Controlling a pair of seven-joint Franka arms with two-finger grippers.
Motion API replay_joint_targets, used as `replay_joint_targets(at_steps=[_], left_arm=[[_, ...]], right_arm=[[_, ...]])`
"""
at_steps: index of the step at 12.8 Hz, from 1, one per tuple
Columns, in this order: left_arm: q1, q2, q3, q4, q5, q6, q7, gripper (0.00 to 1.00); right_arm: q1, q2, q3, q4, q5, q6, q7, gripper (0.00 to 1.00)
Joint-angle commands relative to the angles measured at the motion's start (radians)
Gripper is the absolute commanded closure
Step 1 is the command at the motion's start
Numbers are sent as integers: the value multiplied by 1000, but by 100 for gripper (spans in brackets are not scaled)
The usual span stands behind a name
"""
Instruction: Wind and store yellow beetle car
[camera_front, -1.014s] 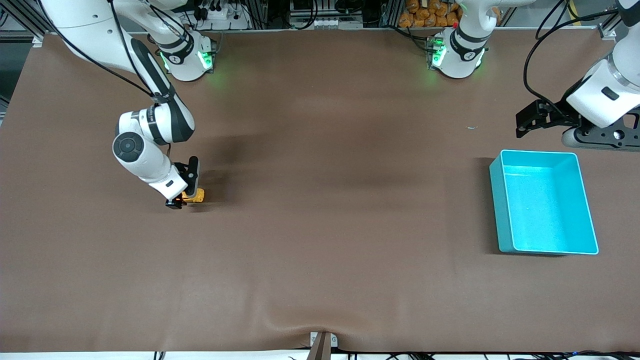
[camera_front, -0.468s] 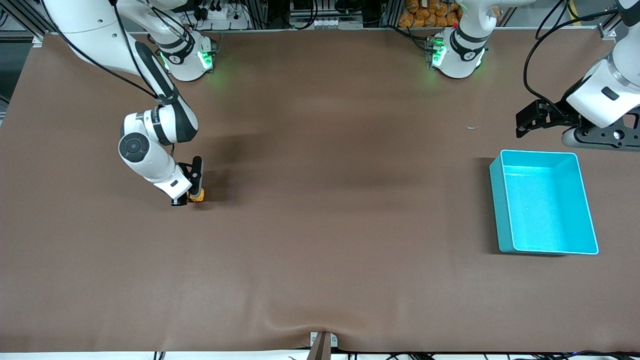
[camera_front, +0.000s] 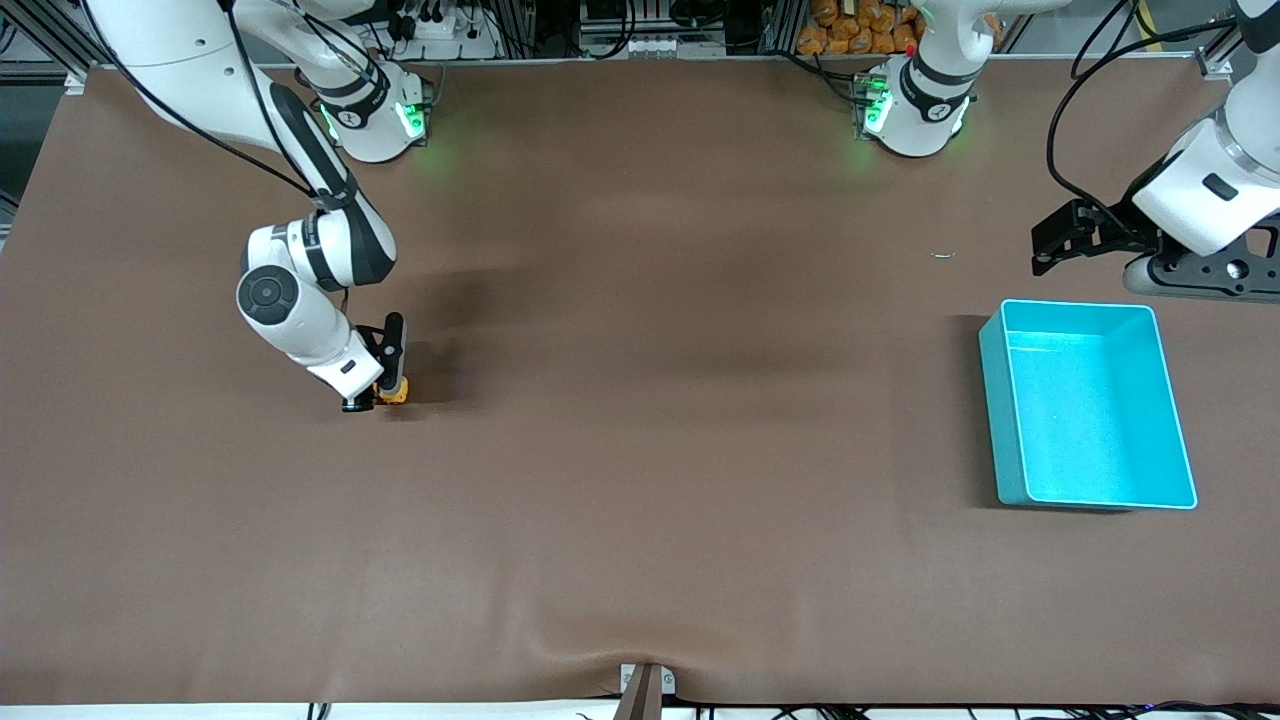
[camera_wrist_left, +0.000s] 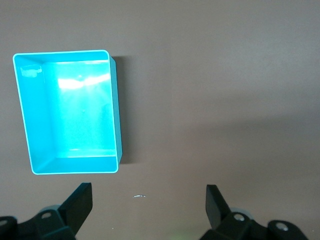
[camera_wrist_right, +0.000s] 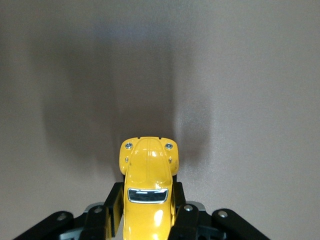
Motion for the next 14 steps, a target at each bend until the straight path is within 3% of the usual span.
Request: replay_joint_targets(at_steps=[1,14], left_arm=[[5,-19,-6,-10,16,3,16,0],[6,-19,-4,-10,16,1,16,0]], right_arm=[[-26,66,-6,6,-22,41,-25,82],[-189,105,-6,34,-22,27,-169,81]])
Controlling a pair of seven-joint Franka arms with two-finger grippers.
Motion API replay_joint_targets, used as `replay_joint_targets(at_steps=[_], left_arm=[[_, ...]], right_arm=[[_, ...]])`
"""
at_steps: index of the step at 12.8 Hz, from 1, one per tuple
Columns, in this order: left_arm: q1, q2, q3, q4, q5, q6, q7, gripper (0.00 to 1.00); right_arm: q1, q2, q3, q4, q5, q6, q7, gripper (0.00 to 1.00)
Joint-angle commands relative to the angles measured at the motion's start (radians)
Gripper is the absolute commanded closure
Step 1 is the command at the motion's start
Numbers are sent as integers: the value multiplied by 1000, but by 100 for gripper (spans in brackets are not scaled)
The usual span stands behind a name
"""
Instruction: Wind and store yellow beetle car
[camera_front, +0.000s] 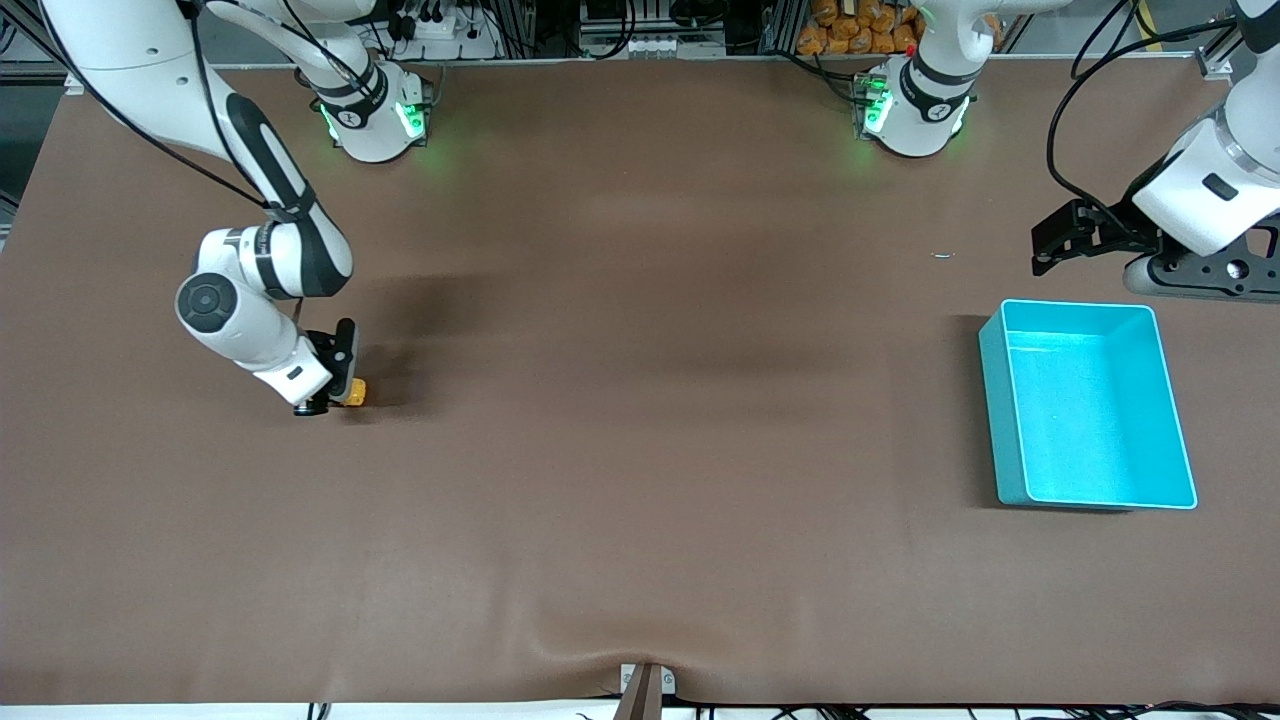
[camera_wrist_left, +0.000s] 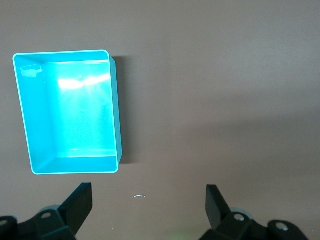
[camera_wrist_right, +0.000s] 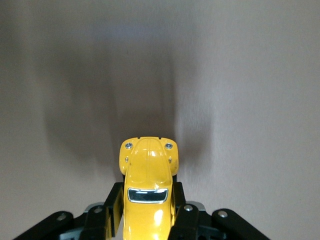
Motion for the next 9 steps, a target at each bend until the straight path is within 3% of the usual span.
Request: replay_joint_targets(at_steps=[1,9], left_arm=[[5,-20,-6,-10,16,1,16,0],[8,-16,-3,-10,18,1,16,0]], right_arm=[[-52,105,5,34,-22,34,-47,80],[-131,113,5,36,-22,34,-113,78]])
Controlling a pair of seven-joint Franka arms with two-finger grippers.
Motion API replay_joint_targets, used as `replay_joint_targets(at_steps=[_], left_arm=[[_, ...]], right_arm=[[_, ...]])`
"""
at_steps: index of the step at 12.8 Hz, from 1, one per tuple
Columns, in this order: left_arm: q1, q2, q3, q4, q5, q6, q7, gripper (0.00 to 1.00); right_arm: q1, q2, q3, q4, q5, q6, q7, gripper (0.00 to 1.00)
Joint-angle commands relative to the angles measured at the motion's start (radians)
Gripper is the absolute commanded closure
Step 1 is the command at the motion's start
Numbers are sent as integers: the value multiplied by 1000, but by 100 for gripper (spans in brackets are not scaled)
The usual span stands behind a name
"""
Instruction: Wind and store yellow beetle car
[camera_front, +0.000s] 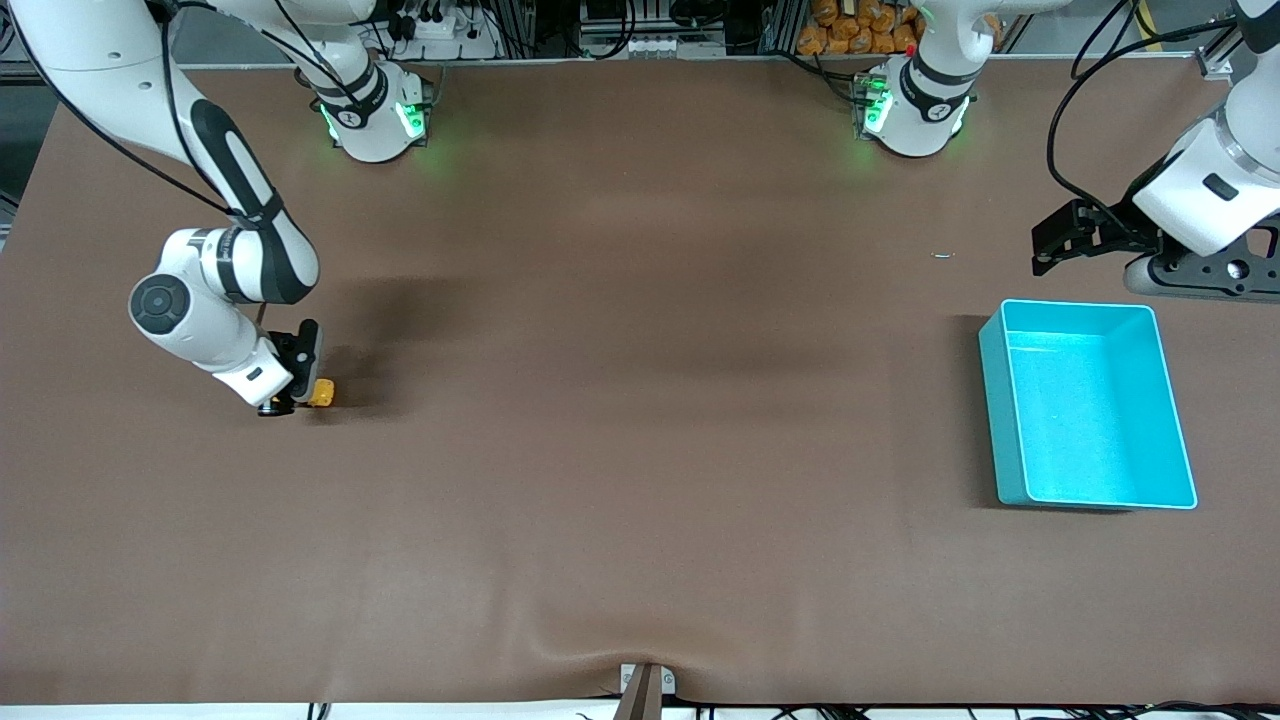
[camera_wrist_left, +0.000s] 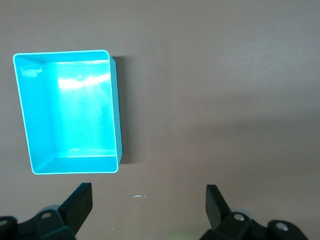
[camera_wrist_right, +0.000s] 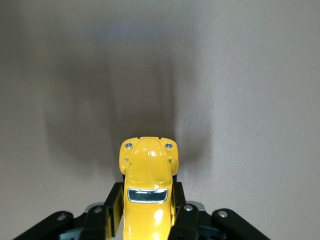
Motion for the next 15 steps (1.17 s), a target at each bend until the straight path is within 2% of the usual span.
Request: replay_joint_targets(at_steps=[1,15], left_arm=[[5,-17,-5,-11,18,1,14,0],[8,-24,-5,-39,19,1,16,0]], right_arm=[[-51,110,5,29,-22,34,-32,78],[-143,136,7,64,-20,34,-112,74]])
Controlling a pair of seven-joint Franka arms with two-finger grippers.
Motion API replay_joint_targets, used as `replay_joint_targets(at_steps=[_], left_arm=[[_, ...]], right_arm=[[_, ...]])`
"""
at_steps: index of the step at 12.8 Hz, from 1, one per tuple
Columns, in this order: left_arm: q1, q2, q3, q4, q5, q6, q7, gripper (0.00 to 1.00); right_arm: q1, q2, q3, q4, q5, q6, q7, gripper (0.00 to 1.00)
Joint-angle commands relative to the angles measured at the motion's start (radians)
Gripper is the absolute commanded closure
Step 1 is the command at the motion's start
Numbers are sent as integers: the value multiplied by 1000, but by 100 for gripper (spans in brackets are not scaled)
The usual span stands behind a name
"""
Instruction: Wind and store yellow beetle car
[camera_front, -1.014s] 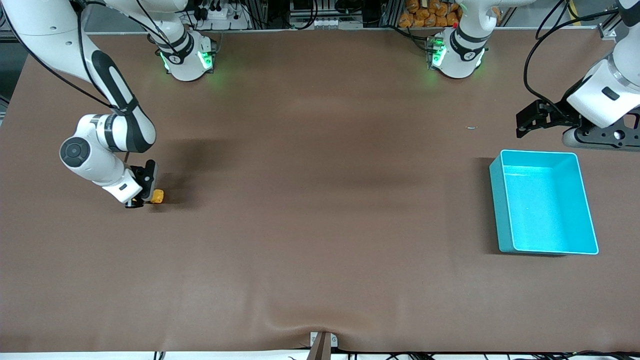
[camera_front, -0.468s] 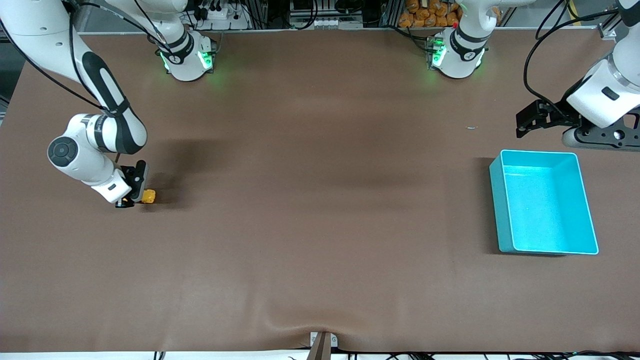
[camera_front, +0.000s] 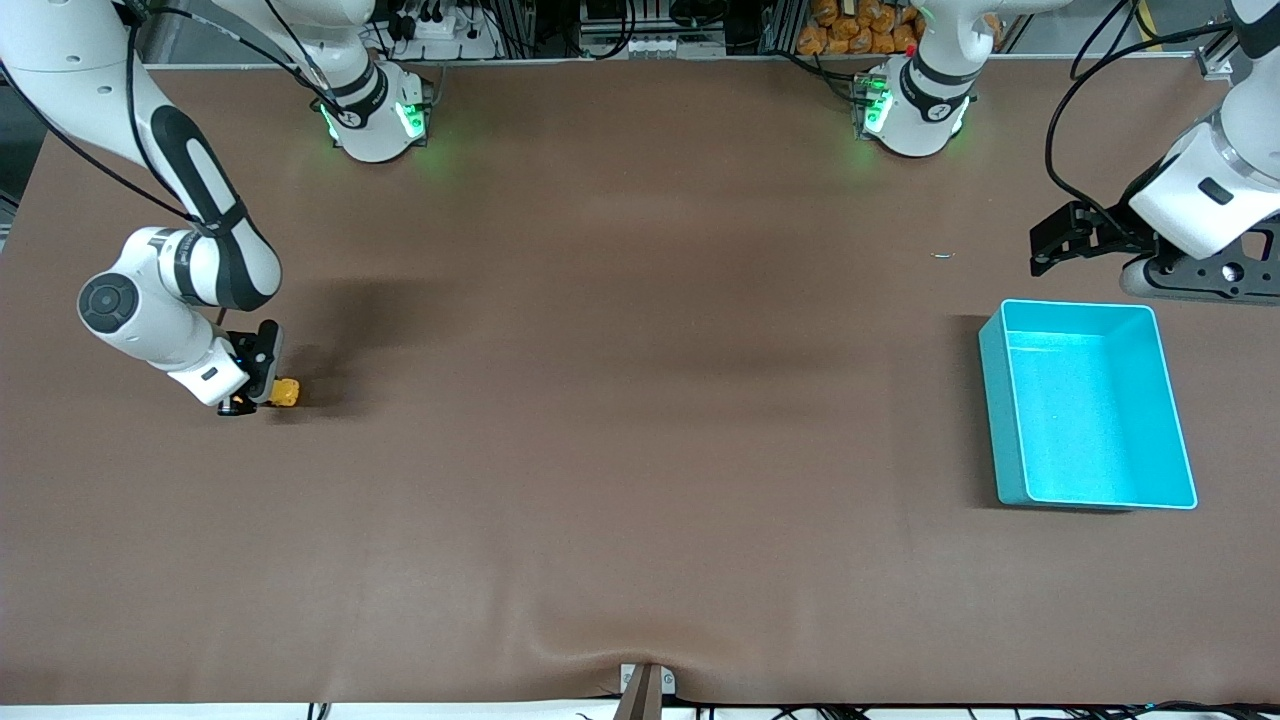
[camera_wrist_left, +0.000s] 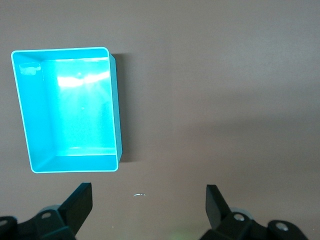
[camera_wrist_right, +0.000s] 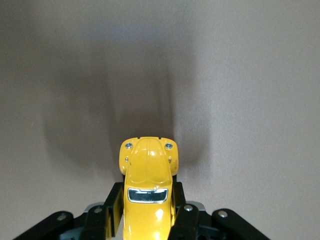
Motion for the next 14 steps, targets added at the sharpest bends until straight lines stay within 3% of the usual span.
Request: replay_joint_targets(at_steps=[1,2,4,5,10,12,14], left_arm=[[7,-30,-5,-34,19,3,16,0],[7,-31,-5,-38,19,6,16,0],[7,-33,-5,-40,18,11,14,0],[7,-33,-5,-42,18,14,14,0],[7,-65,-5,-92,18,45,14,0],[7,-85,-7,-123,18,65,14,0],[7,-85,-5,-124,18,65,14,0]], right_arm=[[-39,122,7,46,-19,31,-38,69],[-42,122,7,56,-19,30,-38,61],[-39,121,10,113,-14,-55,-38,25],[-40,118,12,162,-11,-132,-46,0],[-34,110,52,462,-3,-566,-58,0],[-35,109,55,532,9,-658,-55,0],[-45,101,50,572,126,-709,-57,0]])
